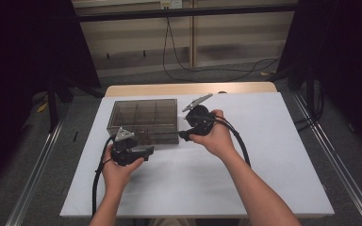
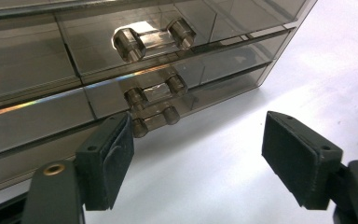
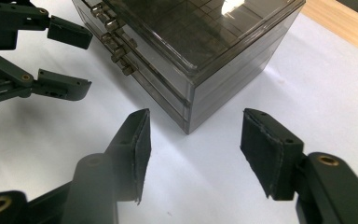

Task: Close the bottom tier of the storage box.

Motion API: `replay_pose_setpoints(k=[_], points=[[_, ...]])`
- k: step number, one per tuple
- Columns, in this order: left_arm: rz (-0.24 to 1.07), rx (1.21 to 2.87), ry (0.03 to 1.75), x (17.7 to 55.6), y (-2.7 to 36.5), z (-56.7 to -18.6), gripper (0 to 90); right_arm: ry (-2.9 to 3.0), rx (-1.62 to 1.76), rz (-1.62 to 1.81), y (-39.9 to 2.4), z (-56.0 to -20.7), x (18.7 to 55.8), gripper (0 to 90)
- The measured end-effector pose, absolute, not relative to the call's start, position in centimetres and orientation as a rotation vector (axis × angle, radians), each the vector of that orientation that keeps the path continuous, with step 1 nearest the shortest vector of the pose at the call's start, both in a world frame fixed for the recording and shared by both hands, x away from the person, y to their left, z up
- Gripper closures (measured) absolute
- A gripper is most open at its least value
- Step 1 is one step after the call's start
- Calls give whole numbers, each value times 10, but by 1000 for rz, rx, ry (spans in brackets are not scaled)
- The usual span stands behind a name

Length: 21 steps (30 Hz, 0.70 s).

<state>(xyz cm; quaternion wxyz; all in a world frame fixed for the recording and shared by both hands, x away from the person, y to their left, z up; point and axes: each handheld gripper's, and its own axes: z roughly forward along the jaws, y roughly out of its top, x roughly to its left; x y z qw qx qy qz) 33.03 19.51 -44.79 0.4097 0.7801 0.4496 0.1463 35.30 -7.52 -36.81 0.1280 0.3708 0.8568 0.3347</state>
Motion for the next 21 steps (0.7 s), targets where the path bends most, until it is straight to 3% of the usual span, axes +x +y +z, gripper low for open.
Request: replay_pose_setpoints(k=[21], points=[[365,1973,1132,327,196,-445,177,2482,1076,1003,-96,-374,334,315]])
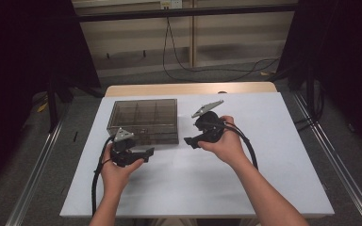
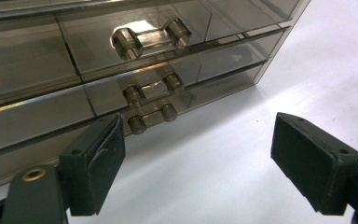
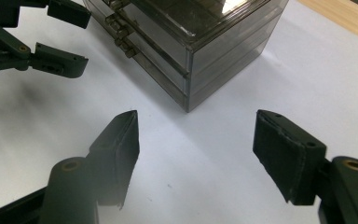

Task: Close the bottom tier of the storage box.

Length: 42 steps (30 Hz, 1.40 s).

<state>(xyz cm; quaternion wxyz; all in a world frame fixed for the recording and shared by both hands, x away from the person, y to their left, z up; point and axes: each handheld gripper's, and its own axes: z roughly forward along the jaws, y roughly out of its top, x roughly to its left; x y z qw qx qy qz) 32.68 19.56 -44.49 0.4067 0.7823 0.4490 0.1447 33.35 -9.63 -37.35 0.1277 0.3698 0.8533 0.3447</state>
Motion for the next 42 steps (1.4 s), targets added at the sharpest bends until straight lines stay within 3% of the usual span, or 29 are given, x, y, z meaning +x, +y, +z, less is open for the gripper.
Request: replay_pose_setpoints(k=[42], points=[[361,2000,1137,324,197,-445,153,2477,1102,978,-129,-400,312,258]])
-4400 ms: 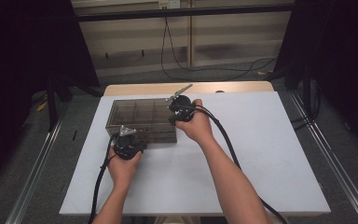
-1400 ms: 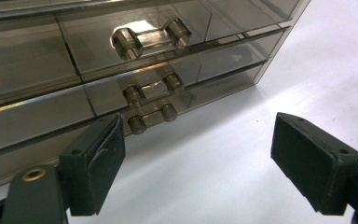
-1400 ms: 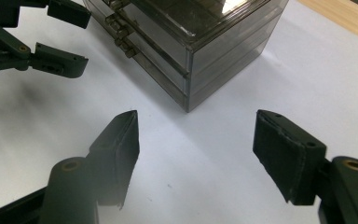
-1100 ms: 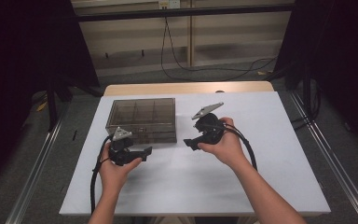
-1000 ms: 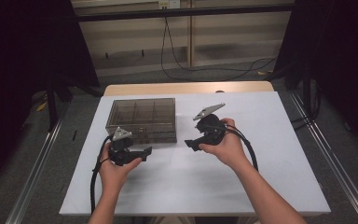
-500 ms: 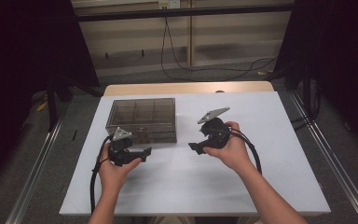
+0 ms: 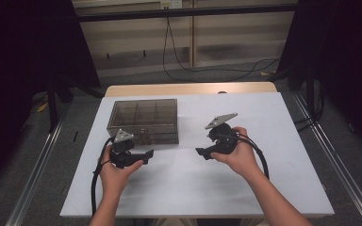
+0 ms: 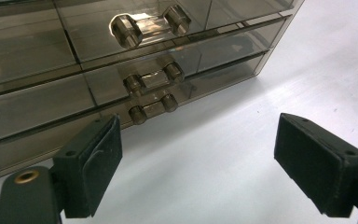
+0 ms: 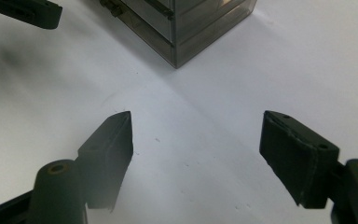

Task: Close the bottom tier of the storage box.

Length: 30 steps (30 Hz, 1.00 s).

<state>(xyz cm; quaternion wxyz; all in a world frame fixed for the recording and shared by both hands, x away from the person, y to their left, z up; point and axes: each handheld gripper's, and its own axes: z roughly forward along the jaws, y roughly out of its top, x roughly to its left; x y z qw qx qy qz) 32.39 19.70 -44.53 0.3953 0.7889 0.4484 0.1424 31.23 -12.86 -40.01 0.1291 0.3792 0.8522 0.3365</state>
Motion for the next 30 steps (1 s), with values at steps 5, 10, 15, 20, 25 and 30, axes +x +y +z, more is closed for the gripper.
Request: replay_pose_setpoints(k=[5,10,15,20,25,30], points=[[366,1998,1134,323,197,-445,153,2465,1114,994,-133,-402,310,254],[364,2004,1133,323,197,-445,152,2465,1118,978,-137,-403,308,239],[364,2007,1133,322,196,-445,152,2463,1122,978,-140,-405,306,235],[360,2012,1134,322,196,-446,152,2461,1134,983,-144,-408,304,232],[350,2013,1129,322,196,-446,151,2458,1128,985,-148,-409,301,231],[343,2016,1126,321,196,-446,150,2465,1129,978,-150,-411,299,222]])
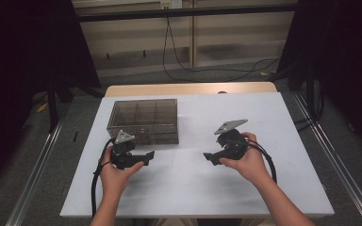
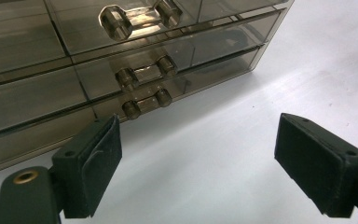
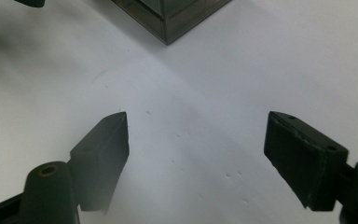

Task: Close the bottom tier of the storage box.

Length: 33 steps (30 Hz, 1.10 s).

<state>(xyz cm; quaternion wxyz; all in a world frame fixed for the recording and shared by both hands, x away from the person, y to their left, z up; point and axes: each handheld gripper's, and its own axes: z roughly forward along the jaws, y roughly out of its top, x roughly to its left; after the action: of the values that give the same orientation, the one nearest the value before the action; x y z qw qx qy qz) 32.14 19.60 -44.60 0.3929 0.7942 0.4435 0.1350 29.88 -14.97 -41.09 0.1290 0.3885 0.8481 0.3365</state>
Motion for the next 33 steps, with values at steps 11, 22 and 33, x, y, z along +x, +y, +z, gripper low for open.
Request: replay_pose_setpoints(k=[11,22,33], points=[[346,2004,1138,321,196,-447,149,2457,1146,983,-155,-418,295,214],[342,2008,1136,320,196,-448,145,2454,1168,979,-164,-423,290,201],[335,2017,1135,320,195,-448,142,2449,1190,957,-175,-429,285,181]])
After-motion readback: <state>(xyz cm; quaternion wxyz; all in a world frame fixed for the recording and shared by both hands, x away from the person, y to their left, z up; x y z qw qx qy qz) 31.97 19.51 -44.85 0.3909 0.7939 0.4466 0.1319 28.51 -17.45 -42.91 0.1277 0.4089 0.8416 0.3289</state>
